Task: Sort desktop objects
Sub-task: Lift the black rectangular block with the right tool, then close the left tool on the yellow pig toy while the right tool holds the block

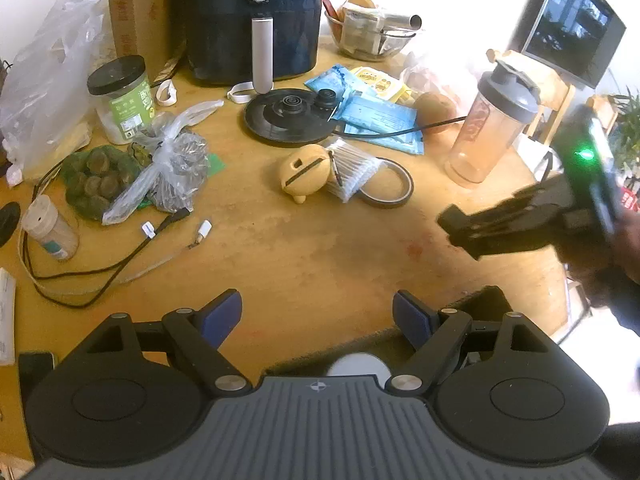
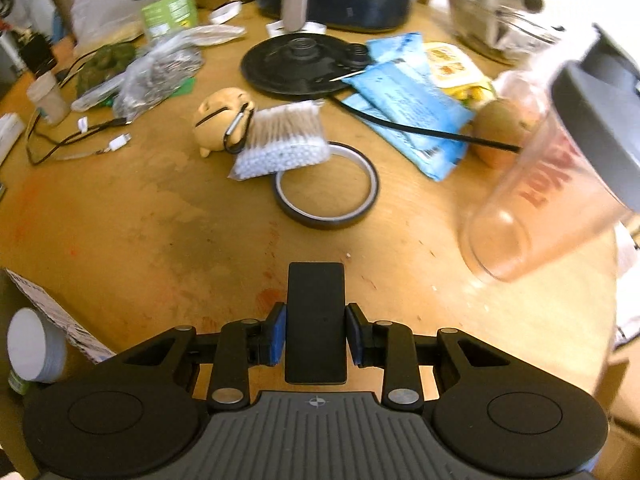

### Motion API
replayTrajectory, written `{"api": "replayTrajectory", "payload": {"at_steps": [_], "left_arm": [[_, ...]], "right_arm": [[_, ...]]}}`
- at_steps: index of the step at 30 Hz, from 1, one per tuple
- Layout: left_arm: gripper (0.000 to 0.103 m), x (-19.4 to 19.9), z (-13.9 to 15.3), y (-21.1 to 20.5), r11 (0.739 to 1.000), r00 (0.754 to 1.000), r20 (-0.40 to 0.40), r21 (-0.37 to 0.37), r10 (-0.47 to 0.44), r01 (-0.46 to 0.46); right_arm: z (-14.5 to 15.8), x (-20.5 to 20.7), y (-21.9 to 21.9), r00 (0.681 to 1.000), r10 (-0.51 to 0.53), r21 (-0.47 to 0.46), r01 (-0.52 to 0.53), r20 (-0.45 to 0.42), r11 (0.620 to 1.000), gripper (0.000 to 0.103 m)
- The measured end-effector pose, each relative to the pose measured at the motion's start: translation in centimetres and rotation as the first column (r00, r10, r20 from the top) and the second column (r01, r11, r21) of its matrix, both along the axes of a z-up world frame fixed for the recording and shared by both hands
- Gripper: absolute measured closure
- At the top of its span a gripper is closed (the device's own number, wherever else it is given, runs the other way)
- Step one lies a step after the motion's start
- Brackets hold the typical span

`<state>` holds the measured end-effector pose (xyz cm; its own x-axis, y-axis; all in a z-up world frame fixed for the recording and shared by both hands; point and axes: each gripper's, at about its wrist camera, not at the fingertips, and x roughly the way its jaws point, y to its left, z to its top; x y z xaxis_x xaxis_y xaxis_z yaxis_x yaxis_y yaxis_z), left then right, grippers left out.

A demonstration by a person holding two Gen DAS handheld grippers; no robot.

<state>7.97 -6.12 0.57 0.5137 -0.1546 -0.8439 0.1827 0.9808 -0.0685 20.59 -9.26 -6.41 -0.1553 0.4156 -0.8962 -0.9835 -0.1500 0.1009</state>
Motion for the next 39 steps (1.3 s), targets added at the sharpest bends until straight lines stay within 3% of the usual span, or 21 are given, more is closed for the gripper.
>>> {"api": "replayTrajectory", "payload": {"at_steps": [18,32,35,39], "left_arm": [[0.020,3.8,-1.4,-0.1,0.992,0.990,0.068,0.051,-0.122,0.118],[0.020,9.5,-3.8,0.1,0.994,0.993,0.061,0.052,-0.103,0.100],[0.020,10.4,-4.9,-0.5,0.983,0.984,0.083,0.114,-0.157,0.147],[0.020,11.1,-6.6,-2.0,0.939,0.957,0.126,0.260,-0.263,0.224]], "right_arm": [[3.0,4.1,-8.9,0.958,-0.273,0.025,0.275,-0.085,0.961,0.069],[2.6,6.5,-12.4,0.932,-0.347,0.010,0.350,-0.108,0.937,0.069],[2.2,6.9,-12.6,0.926,-0.361,-0.002,0.363,-0.111,0.932,0.069],[1.9,7.3,-13.0,0.918,-0.378,-0.009,0.380,-0.117,0.925,0.069]]}}
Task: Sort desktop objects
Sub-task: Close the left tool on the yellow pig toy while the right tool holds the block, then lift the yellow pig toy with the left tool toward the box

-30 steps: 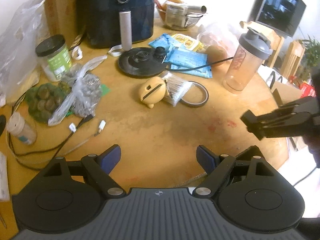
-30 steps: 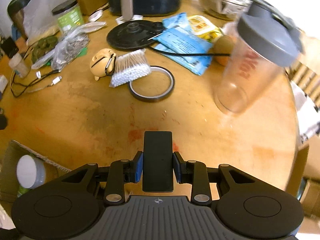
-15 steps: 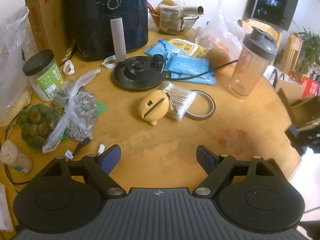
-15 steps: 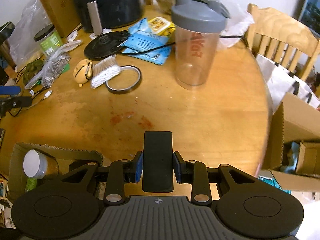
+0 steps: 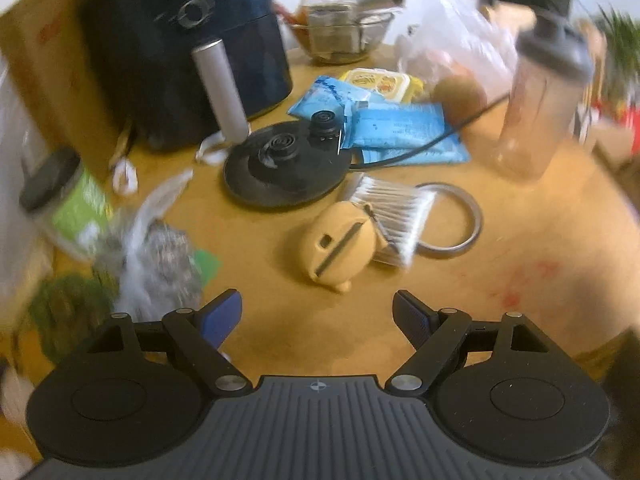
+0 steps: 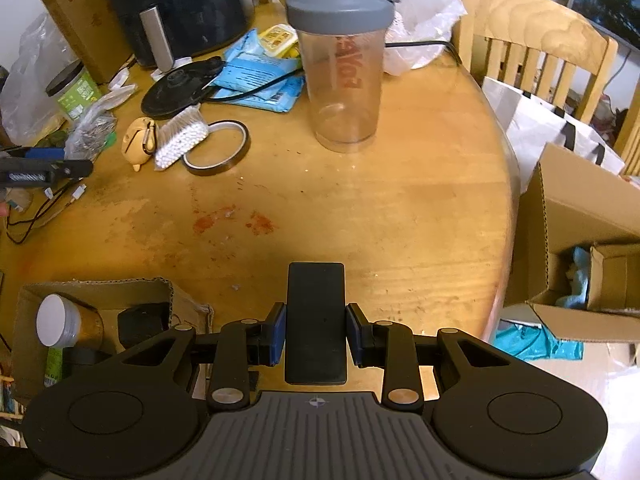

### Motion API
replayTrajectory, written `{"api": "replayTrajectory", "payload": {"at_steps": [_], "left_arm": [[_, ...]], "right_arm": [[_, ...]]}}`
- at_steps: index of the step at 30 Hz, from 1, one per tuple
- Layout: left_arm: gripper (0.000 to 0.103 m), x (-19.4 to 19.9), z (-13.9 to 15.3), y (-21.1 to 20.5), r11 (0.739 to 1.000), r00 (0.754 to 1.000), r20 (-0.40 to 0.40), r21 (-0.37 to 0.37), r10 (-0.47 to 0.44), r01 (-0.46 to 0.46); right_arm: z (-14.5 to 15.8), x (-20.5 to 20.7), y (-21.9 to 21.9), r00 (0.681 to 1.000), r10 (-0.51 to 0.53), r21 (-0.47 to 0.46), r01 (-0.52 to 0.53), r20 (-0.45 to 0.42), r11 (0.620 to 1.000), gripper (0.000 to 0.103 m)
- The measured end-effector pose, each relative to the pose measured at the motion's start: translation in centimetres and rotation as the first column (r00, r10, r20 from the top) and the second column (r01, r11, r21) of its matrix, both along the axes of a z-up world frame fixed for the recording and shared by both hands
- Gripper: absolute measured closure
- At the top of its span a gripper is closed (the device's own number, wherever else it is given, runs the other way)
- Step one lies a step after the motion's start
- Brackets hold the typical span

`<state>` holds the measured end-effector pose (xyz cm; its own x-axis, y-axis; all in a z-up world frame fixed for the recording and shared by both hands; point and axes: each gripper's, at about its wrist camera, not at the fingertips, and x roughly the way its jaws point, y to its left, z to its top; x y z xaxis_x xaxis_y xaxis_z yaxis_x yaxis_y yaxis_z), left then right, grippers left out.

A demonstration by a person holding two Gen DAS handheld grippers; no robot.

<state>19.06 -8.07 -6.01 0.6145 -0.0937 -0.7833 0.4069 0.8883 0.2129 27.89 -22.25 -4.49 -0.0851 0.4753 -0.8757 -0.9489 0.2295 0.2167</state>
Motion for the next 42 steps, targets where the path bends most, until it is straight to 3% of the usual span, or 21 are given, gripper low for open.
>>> {"api": "replayTrajectory", "payload": {"at_steps": [6,10,17,21,26,29,35,39,42], "left_arm": [[0.020,1.4,-1.3,-1.8,0.988,0.991,0.032,0.088,-0.130,0.126],[0.020,2.1,-2.8,-2.9,0.959,0.974,0.066,0.196,-0.219,0.202],[0.023,3.0,-4.3,-3.6,0.918,0.946,0.053,0.265,-0.319,0.294],[0.034,3.6,-4.8,-3.9,0.912,0.943,0.040,0.271,-0.330,0.308],[0.046,4.0,-5.3,-4.3,0.899,0.935,0.025,0.284,-0.355,0.334],[0.048,3.9,-5.5,-4.5,0.889,0.929,0.030,0.303,-0.369,0.343],[0.049,4.1,-5.2,-4.1,0.893,0.932,0.009,0.288,-0.363,0.345],[0.049,4.0,-4.7,-3.7,0.913,0.944,0.003,0.254,-0.330,0.319],[0.050,4.0,-4.0,-3.3,0.925,0.951,-0.007,0.231,-0.309,0.302]], "right_arm": [[-0.5,0.5,-0.8,0.999,-0.032,-0.015,0.032,-0.008,0.999,0.069],[-0.7,0.8,-1.5,0.998,-0.055,-0.023,0.054,-0.012,0.998,0.069],[-1.0,1.2,-2.3,0.996,-0.082,-0.033,0.082,-0.015,0.996,0.070],[-1.2,1.4,-2.5,0.996,-0.089,-0.032,0.088,-0.017,0.996,0.076],[-1.4,1.3,-2.4,0.996,-0.084,-0.041,0.083,-0.014,0.996,0.076],[-1.7,1.5,-2.6,0.996,-0.093,-0.052,0.093,-0.012,0.994,0.076],[-2.3,1.9,-3.0,0.993,-0.118,-0.071,0.117,-0.002,0.991,0.074],[-2.8,2.0,-2.9,0.992,-0.126,-0.085,0.126,0.008,0.988,0.056],[-3.4,1.8,-2.7,0.992,-0.122,-0.091,0.123,0.014,0.988,0.048]]}}
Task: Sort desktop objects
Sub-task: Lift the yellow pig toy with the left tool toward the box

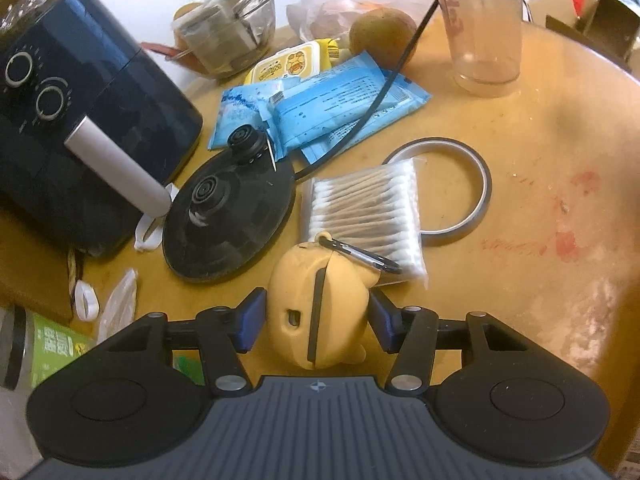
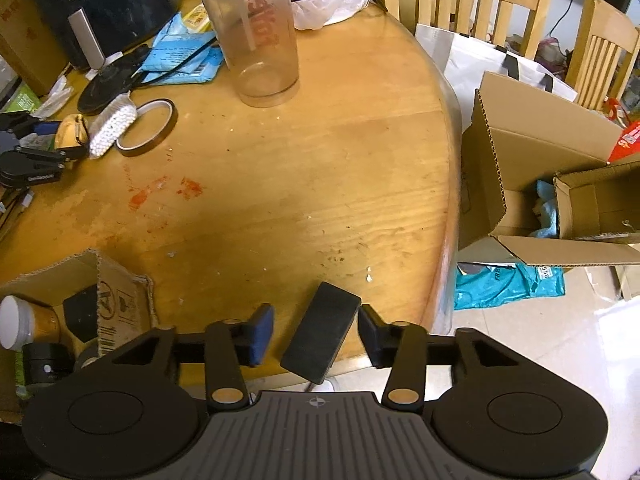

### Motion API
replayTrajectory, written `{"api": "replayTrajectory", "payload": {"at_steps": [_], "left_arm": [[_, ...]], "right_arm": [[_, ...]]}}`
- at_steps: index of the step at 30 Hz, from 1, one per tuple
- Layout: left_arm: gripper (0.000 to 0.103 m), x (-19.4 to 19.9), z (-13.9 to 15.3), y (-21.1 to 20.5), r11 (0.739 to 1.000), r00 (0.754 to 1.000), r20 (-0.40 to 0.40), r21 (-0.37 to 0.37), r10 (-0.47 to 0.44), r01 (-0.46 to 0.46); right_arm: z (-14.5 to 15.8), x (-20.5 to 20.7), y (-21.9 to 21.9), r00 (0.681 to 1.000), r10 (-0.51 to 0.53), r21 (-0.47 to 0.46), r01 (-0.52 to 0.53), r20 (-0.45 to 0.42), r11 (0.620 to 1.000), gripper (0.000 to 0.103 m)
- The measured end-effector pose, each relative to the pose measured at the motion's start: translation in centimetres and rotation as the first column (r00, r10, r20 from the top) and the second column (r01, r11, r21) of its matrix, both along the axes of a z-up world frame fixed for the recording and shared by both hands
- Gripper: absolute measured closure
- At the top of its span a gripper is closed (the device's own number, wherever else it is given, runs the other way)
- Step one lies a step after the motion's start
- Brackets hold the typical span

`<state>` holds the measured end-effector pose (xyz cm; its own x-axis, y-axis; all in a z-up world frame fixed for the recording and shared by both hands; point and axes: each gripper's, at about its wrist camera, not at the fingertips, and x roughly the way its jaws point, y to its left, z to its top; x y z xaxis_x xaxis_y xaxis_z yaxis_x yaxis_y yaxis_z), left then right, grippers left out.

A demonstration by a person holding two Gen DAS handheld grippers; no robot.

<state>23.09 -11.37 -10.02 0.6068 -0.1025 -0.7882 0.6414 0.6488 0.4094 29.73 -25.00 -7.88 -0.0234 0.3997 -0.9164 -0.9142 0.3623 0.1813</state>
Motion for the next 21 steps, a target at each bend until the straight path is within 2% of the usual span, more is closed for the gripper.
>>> {"api": "replayTrajectory", "payload": {"at_steps": [12,14,19,21], "left_arm": [[0.049,-1.8,3.9,1.2,0.992,0.997,0.001,-0.097,0.079,-0.079],[0.049,-2.3,4.7,1.5,0.989,0.996,0.003,-0.117,0.092,-0.091],[0.049,-3.4,6.5,2.3,0.978,0.992,0.001,-0.167,0.126,-0.124],[0.049,-4.0,7.2,2.6,0.974,0.990,0.006,-0.182,0.138,-0.135]], "right_arm": [[-3.4,-0.3,0.9,1.000,0.007,-0.053,-0.007,0.002,0.999,0.048],[-4.0,-0.4,1.1,1.000,0.008,-0.055,-0.008,0.011,0.998,0.051],[-4.3,-1.3,1.1,0.997,0.038,-0.031,-0.037,0.060,0.999,0.068],[-4.3,-1.4,1.1,0.998,0.041,-0.024,-0.039,0.057,0.999,0.068]]}}
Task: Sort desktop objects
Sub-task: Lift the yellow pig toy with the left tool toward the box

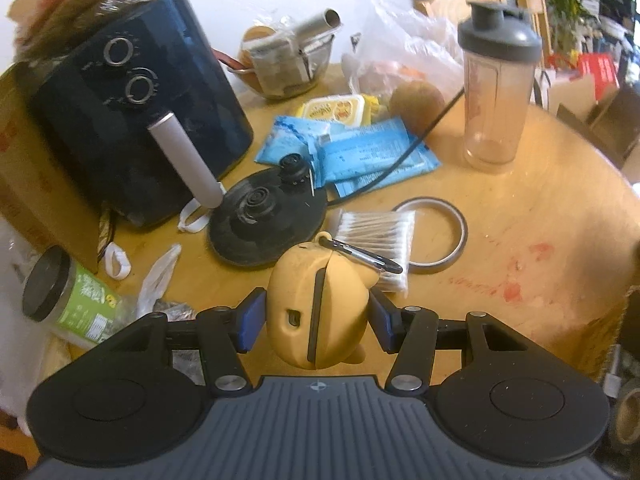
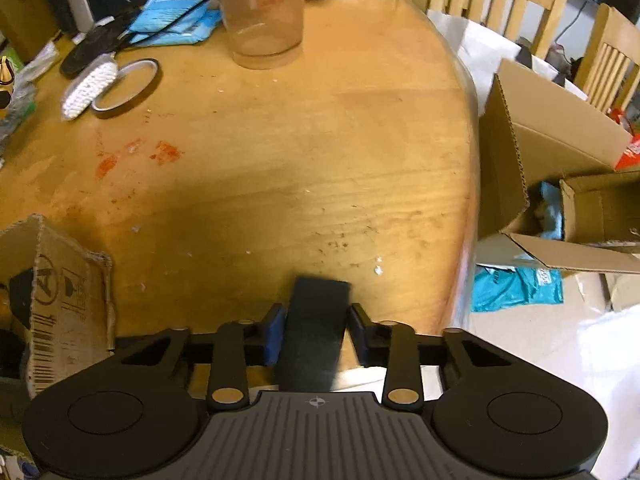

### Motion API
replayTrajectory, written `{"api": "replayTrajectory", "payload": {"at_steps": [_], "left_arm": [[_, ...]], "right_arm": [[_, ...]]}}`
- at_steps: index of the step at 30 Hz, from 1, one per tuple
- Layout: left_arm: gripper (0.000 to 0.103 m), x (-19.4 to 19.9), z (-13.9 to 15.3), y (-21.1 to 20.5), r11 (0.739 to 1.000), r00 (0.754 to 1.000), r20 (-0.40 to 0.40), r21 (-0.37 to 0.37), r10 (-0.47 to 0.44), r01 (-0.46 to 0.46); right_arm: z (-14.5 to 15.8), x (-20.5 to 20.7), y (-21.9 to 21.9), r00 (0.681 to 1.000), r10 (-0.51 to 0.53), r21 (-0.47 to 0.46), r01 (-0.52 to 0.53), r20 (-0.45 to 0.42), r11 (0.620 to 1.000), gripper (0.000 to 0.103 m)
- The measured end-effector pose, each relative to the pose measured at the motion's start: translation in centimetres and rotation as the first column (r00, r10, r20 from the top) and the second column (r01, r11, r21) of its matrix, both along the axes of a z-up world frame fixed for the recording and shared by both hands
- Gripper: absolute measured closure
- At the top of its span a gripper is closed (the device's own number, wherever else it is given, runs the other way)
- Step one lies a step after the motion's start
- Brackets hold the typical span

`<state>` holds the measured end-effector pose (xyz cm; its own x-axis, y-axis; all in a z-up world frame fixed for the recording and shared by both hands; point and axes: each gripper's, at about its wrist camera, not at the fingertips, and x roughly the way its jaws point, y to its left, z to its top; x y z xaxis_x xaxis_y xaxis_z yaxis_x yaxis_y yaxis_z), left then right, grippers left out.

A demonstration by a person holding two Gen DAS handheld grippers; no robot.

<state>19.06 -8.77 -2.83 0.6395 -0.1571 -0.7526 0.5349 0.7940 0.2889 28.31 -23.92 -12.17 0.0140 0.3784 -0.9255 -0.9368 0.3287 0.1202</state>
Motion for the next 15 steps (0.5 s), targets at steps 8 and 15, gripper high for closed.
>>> {"api": "replayTrajectory", "payload": {"at_steps": [8,15], "left_arm": [[0.049,-2.4,2.0,1.5,0.998,0.999,-0.006,-0.060,0.036,-0.037],[0.049,-4.6,3.7,2.1,0.995,0.999,0.001,-0.093,0.048,-0.047]], "right_arm": [[0.0,0.3,-0.1,0.999,0.037,0.033,-0.036,-0.021,0.999,0.069],[0.1,-0.4,1.2,0.994,0.109,0.078,-0.107,-0.018,0.991,0.067]]}}
